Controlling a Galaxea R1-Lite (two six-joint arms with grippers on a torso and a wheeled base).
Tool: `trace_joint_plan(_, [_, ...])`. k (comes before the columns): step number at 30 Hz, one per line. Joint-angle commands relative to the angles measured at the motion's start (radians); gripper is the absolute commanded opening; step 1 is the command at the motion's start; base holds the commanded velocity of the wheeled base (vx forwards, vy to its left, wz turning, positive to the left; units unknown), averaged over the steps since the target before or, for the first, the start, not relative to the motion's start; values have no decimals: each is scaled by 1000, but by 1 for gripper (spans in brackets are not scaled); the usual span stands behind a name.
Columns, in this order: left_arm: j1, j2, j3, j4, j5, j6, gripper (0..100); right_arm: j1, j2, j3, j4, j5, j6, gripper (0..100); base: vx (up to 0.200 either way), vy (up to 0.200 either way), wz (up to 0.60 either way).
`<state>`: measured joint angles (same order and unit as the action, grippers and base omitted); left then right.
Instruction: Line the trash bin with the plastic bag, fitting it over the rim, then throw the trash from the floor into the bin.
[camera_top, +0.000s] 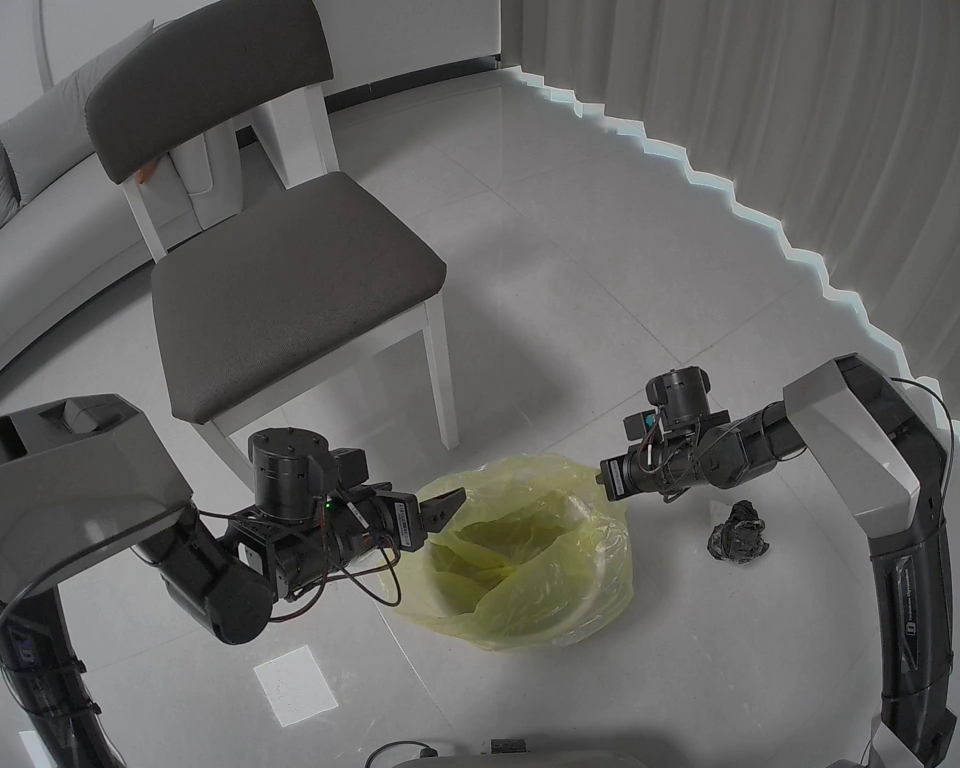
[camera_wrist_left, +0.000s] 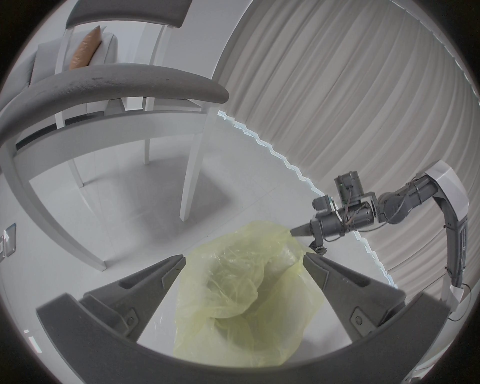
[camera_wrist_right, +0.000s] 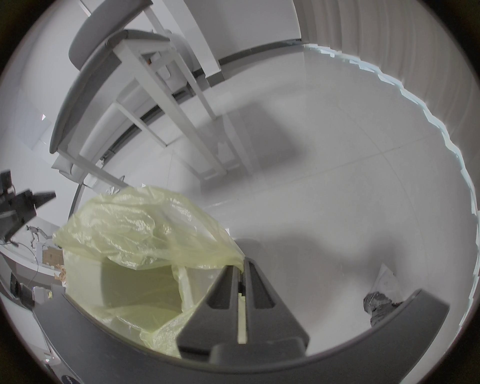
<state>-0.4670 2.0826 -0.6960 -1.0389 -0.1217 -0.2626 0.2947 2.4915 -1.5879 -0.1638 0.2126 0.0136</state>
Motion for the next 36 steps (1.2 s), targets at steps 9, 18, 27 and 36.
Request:
trace_joint_plan(9, [-1, 131, -197, 137, -16, 111, 100, 8, -106, 94, -17, -32, -29, 100, 0, 0, 0])
trace_joint_plan(18, [22, 180, -198, 137, -49, 267, 100, -2, -279, 186, -17, -32, -24, 100, 0, 0, 0])
trace_joint_plan(27, [50, 232, -227, 145, -58, 356, 100, -15, -379, 272, -19, -30, -24, 100, 0, 0, 0])
trace_joint_plan(36, [65, 246, -289, 134, -44, 318, 0, -23, -444, 342, -20, -27, -26, 100, 0, 0, 0])
